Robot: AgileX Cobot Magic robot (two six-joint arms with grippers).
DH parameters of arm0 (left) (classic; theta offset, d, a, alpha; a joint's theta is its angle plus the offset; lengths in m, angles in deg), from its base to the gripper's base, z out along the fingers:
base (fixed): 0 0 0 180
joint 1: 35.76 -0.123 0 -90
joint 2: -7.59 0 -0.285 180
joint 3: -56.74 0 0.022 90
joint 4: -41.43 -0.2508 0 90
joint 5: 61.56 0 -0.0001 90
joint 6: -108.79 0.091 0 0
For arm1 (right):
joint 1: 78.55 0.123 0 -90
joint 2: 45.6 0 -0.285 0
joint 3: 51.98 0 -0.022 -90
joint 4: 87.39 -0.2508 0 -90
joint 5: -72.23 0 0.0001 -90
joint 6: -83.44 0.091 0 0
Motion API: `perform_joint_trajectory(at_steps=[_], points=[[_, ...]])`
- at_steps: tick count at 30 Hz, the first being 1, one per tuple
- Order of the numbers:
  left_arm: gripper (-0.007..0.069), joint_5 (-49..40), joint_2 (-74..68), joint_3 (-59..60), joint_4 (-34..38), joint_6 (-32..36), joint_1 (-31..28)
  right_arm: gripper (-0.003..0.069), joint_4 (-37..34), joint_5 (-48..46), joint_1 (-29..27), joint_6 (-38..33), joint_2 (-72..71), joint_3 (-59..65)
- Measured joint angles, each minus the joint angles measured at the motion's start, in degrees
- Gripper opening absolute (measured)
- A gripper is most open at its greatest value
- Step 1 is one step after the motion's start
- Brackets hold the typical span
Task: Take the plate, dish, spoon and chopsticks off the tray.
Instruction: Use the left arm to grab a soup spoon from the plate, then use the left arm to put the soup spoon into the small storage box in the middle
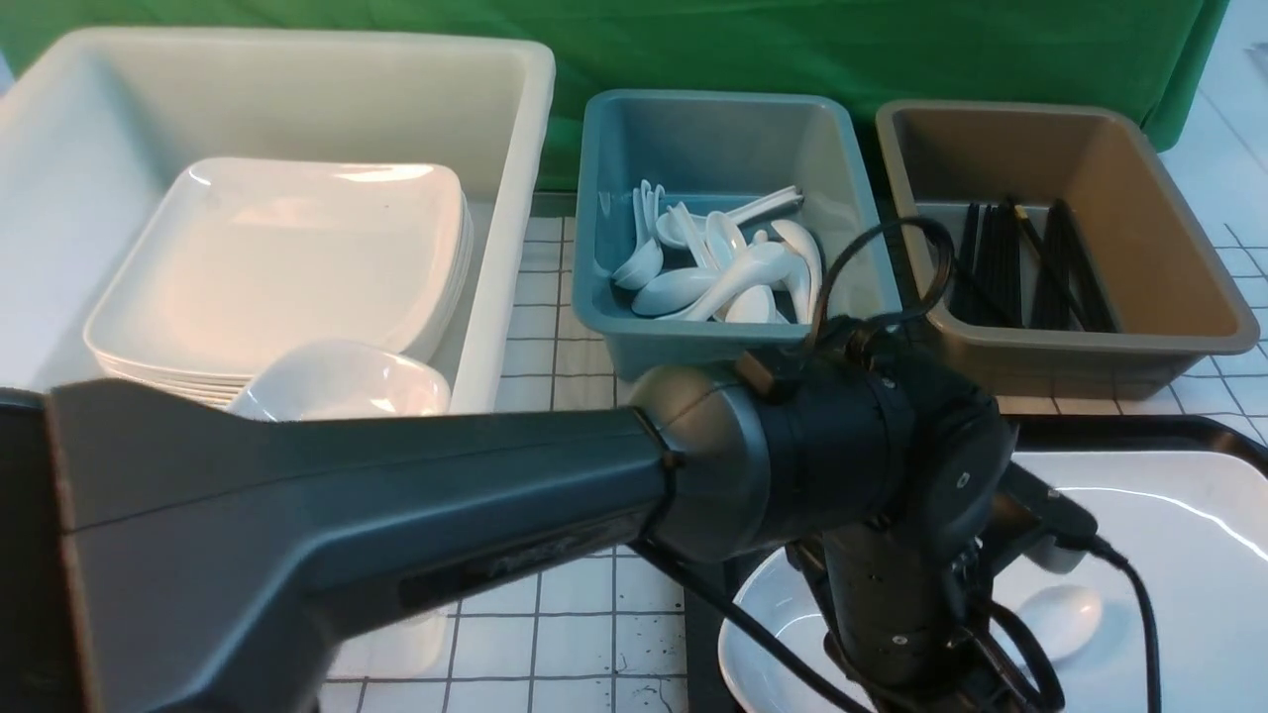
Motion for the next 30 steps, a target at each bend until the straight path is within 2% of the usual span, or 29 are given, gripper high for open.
perform_joint_trajectory(at_steps=[8,14,17,19,20,22,28,30], points=[[0.0088,-0.1,6.4,0.0,-1.1,-1.3,-1.7,0.0147,0.0,-0.5,0.0,0.0,0.0,0.0],[0.0088,-1.6,10.2,-0.8,0.1,-2.1,-7.7,0.0149,0.0,-0.3,0.0,0.0,0.0,0.0],[0.0088,-3.2,10.4,-3.0,2.6,-2.6,-15.4,0.0153,0.0,0.1,0.0,0.0,0.0,0.0],[0.0088,-3.2,10.4,-3.7,4.3,-2.6,-17.6,0.0155,0.0,0.2,0.0,0.0,0.0,0.0],[0.0088,-3.2,10.4,-5.0,7.0,-2.7,-21.7,0.0158,0.0,0.4,0.0,0.0,0.0,0.0],[0.0088,-2.9,10.4,-6.9,10.7,-2.5,-26.1,0.0165,0.0,0.7,0.0,0.0,0.0,0.0],[0.0088,-2.6,10.2,-11.5,15.7,1.4,-34.5,0.018,0.0,3.1,0.0,0.0,0.0,0.0],[0.0088,-6.2,8.6,-16.5,16.3,3.2,-37.8,0.0189,0.0,4.9,0.0,0.0,0.0,0.0]])
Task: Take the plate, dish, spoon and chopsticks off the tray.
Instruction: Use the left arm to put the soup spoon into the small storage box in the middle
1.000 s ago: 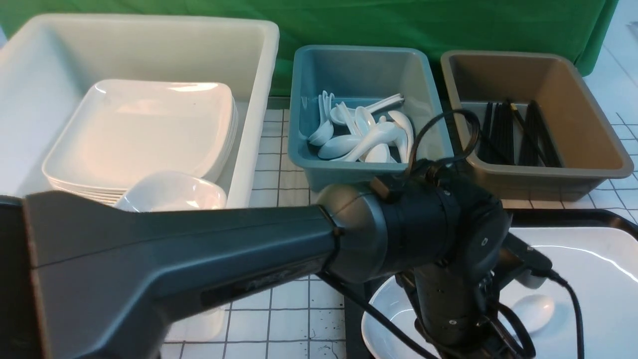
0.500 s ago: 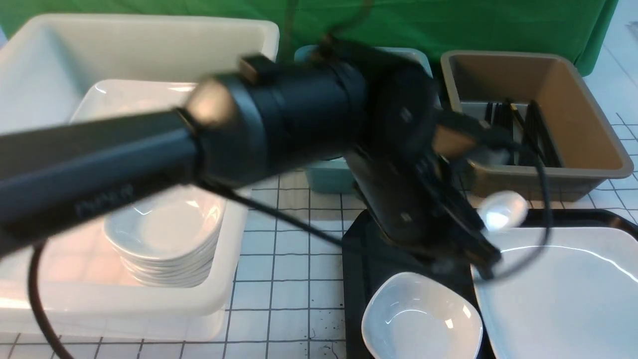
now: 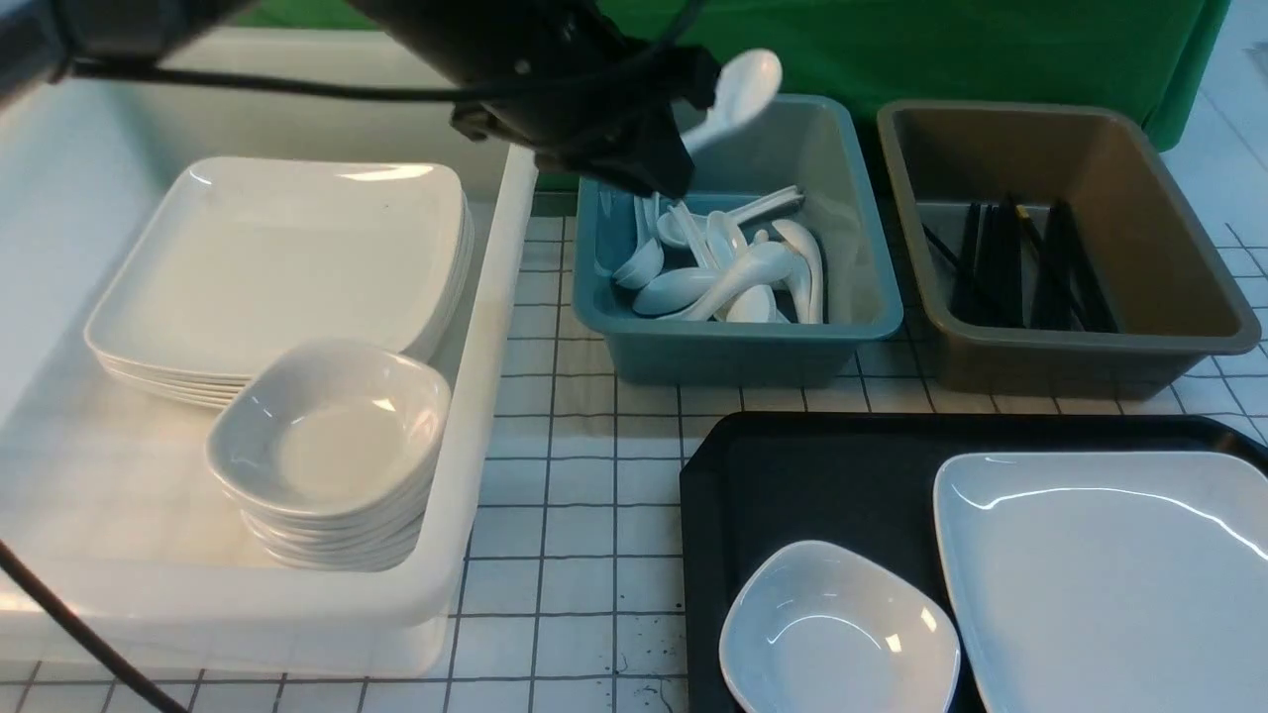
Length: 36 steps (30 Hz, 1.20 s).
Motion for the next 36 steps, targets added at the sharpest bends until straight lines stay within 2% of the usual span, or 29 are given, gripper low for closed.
perform_joint_trajectory(at_steps=[5,12,20,23,24,26,31,33,36], points=[[0.0088,-8.0,-6.1,-8.1,0.1,0.9,-2.8,0.0197,0.1,1.5,0.0,0.0,0.0,0.0],[0.0088,-9.0,-13.9,-12.8,0.2,0.8,-3.2,0.0203,-0.2,-0.2,0.0,3.3,0.0,0.0],[0.0108,3.2,-17.7,-13.7,1.1,2.7,-3.2,0.0216,-0.2,-1.4,0.0,4.4,0.0,0.0],[0.0199,7.3,-19.1,-13.7,3.5,3.6,-3.2,0.0221,-0.2,-1.4,0.0,4.4,0.0,0.0],[0.0199,7.4,-19.2,-13.7,3.5,3.6,-3.2,0.0221,-0.2,-1.4,0.0,4.4,0.0,0.0],[0.0304,7.6,-20.7,-13.7,4.7,3.9,-3.2,0.0223,-0.2,-1.5,0.0,4.4,0.0,0.0],[0.0475,4.4,-22.2,-14.0,5.5,4.5,-3.2,0.023,-0.2,-1.7,0.0,4.4,0.0,0.0],[0.0512,1.9,-22.2,-14.3,5.6,5.4,-3.2,0.0233,-0.2,-1.8,0.0,4.4,0.0,0.0],[0.0518,-2.5,-22.0,-14.9,5.7,5.8,-3.2,0.0237,-0.2,-1.8,0.0,4.4,0.0,0.0]])
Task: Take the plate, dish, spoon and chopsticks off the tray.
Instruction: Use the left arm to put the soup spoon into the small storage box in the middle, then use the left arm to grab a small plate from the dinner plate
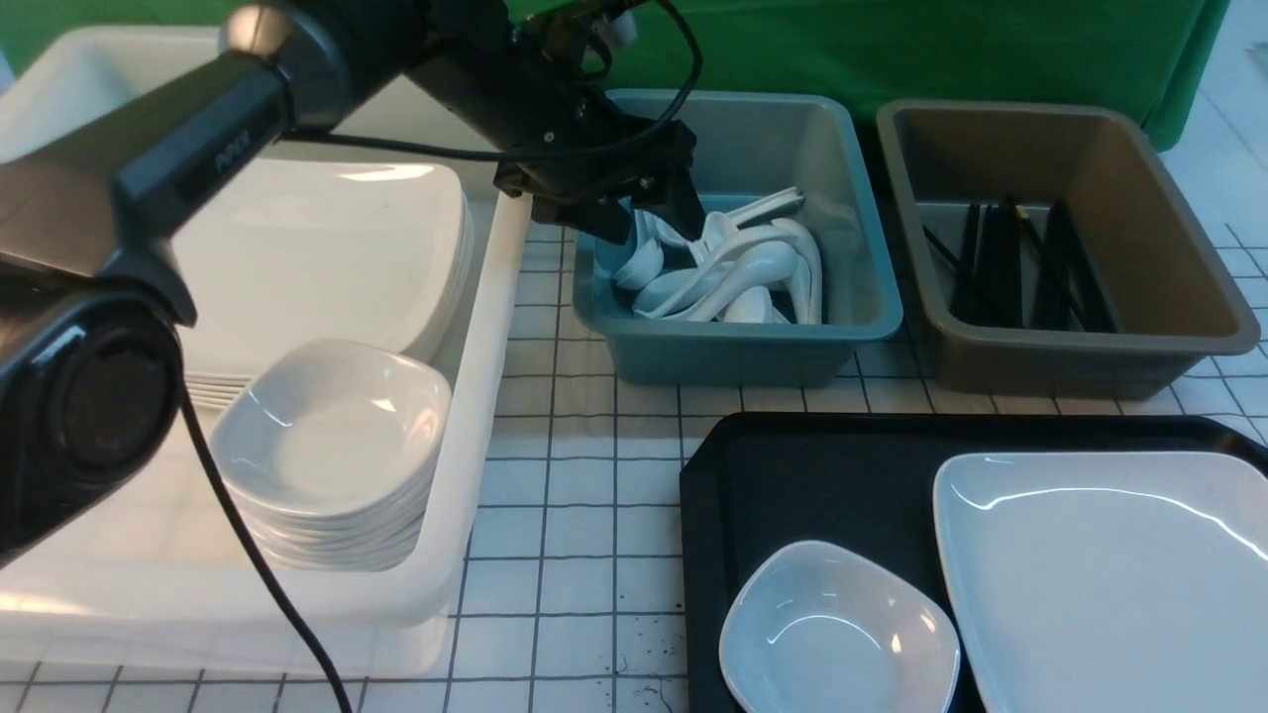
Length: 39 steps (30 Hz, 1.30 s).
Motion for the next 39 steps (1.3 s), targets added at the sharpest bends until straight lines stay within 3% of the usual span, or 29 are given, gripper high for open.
perform_joint_trajectory(at_steps=[3,4,5,7,10,13,19,27,34,39], points=[[0.048,-4.6,0.4,-0.4,0.0,0.0,0.0,0.0237,0.0,0.0,0.0,-0.1,0.0,0.0],[0.0403,-6.0,1.1,-0.5,0.0,-0.5,0.0,0.0237,0.0,0.0,0.0,-0.3,0.0,0.0],[0.0403,-6.0,1.3,-0.5,0.0,-0.6,0.0,0.0237,0.0,0.0,0.0,-0.3,0.0,0.0],[0.0242,-6.4,3.9,-0.5,0.6,-1.7,0.3,0.0237,0.0,0.0,0.0,-0.5,0.0,0.0],[0.0075,-6.2,8.6,2.3,0.9,-1.3,1.5,0.0237,0.0,0.1,0.0,-0.9,0.0,0.0],[0.0008,-6.1,14.0,9.0,0.6,1.3,3.5,0.0239,0.0,0.1,0.0,-1.4,0.0,0.0],[-0.0001,-6.7,24.6,30.2,-3.9,4.4,7.6,0.0239,0.0,0.1,0.0,-1.7,0.0,0.0],[-0.0001,-6.8,37.4,49.7,-8.4,4.1,7.9,0.0239,0.0,0.1,0.0,-1.7,0.0,0.0],[0.0007,-0.7,43.1,59.3,-2.5,2.7,7.9,0.0239,0.0,0.1,0.0,-0.4,0.0,0.0],[0.0093,-1.8,43.2,61.7,2.6,2.6,8.6,0.0239,0.0,-0.4,0.0,0.5,-0.1,0.0]])
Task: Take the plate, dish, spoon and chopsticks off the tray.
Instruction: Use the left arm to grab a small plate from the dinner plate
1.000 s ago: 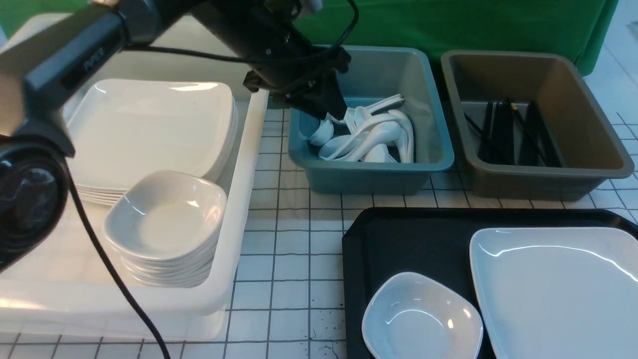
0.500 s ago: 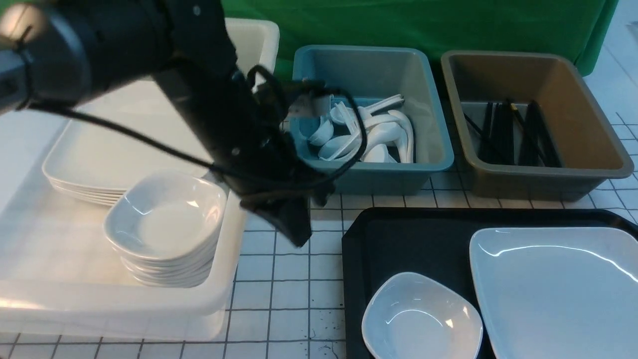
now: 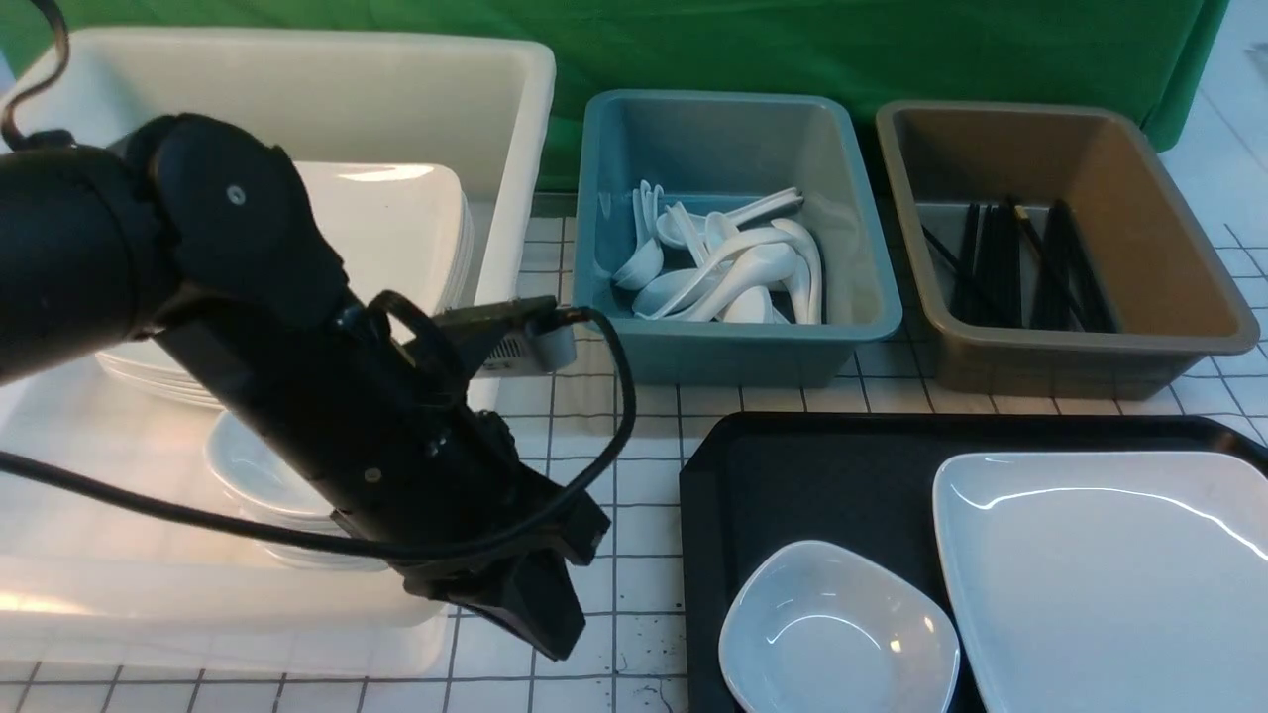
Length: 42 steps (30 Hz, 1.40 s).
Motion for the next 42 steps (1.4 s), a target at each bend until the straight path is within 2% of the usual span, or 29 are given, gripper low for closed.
perform_joint_trajectory(at_steps=[1,2,3,4,9,14,24,29,33,42], points=[[0.0098,-0.1,0.1,0.0,0.2,0.0,0.2,0.0239,0.0,0.0,0.0,0.1,0.0,0.0],[0.014,0.2,0.1,0.0,0.7,0.0,1.5,0.0239,0.0,0.0,0.0,0.7,0.0,0.0],[0.014,0.2,0.1,0.0,0.7,0.0,1.7,0.0239,0.0,0.0,0.0,0.7,0.0,0.0],[0.0192,1.1,0.1,0.0,1.1,0.0,3.7,0.0239,0.0,0.0,0.0,1.4,0.0,0.0],[0.0324,8.4,0.1,0.0,0.8,0.5,11.6,0.0239,-0.1,-0.1,0.0,2.7,0.0,0.0],[0.0391,13.1,0.1,0.0,0.1,2.1,16.4,0.0239,-0.1,-0.5,0.0,2.8,0.0,0.0],[0.0402,17.9,0.0,0.0,-2.6,2.2,17.1,0.0239,-0.1,-0.5,0.0,3.0,0.0,0.0],[0.0404,22.0,-2.9,0.1,1.6,0.2,17.1,0.0239,-0.2,-0.5,0.0,4.8,0.0,0.0],[0.0404,22.1,-7.2,-0.1,4.3,0.3,17.1,0.0239,-0.2,-0.5,0.0,5.3,0.0,0.0],[0.0404,17.6,-18.6,-7.2,3.7,1.3,17.1,0.0239,-0.2,-0.5,0.0,5.3,0.0,0.0]])
